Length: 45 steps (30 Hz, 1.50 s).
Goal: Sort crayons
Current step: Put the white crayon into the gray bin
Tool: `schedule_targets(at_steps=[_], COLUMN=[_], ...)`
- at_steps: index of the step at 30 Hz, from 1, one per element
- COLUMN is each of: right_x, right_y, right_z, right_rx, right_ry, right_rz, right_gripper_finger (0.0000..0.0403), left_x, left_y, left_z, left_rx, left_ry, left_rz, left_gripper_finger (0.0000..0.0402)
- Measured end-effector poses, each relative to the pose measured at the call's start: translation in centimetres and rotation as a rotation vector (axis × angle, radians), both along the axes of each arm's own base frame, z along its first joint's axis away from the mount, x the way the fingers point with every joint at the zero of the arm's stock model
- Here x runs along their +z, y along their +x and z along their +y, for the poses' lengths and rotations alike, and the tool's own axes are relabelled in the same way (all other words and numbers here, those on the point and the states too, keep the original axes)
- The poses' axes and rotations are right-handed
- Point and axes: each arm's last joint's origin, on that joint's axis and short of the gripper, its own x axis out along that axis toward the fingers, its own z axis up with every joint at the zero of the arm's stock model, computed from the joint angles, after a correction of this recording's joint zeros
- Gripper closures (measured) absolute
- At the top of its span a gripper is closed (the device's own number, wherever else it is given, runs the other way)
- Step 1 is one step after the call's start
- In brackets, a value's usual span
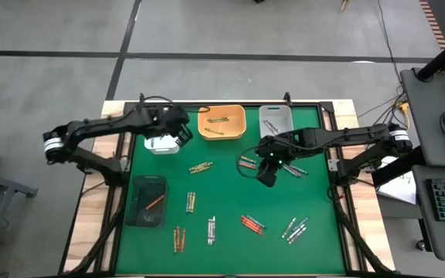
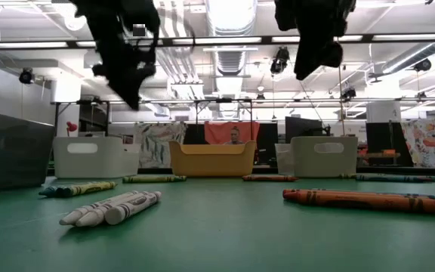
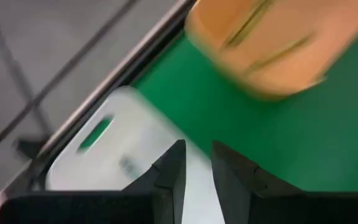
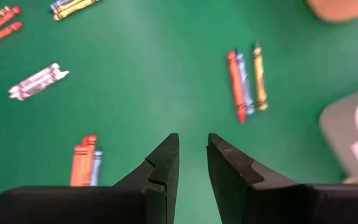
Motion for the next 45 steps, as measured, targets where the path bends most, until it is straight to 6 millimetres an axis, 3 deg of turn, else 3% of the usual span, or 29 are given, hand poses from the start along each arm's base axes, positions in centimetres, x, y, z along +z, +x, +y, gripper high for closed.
schedule_targets(at_steps=[8, 18, 24, 30, 37, 45], right_x=[0.0, -3.0, -4.7, -5.9, -6.4, -6.8], right_y=[-0.1, 0.8, 0.8, -0.7, -3.3, -3.8], right_z=[3.7, 8.9, 11.5, 13.3, 15.4, 16.6], right_rx=[-0.045, -0.084, -0.081, -0.113, 0.315, 0.513], right_ry=[0.145, 0.226, 0.337, 0.329, 0.116, -0.075], right_rz=[0.007, 0.137, 0.27, 0.445, 0.51, 0.433], right_gripper_finger=[0.033, 0.033, 0.033, 0.033, 0.033, 0.033], left_x=[3.3, 3.3, 3.6, 3.7, 3.7, 3.7], left_y=[1.5, 2.8, 2.7, 2.8, 2.8, 2.8], left_z=[-6.5, -12.2, -13.1, -13.1, -13.1, -13.1], left_rx=[-0.317, -0.659, -0.711, -0.714, -0.719, -0.724], left_ry=[0.121, 0.243, 0.259, 0.265, 0.27, 0.275], left_rz=[-0.347, -0.484, -0.485, -0.485, -0.482, -0.479], left_gripper_finger=[0.0342, 0.0342, 0.0342, 0.0342, 0.0342, 0.0342])
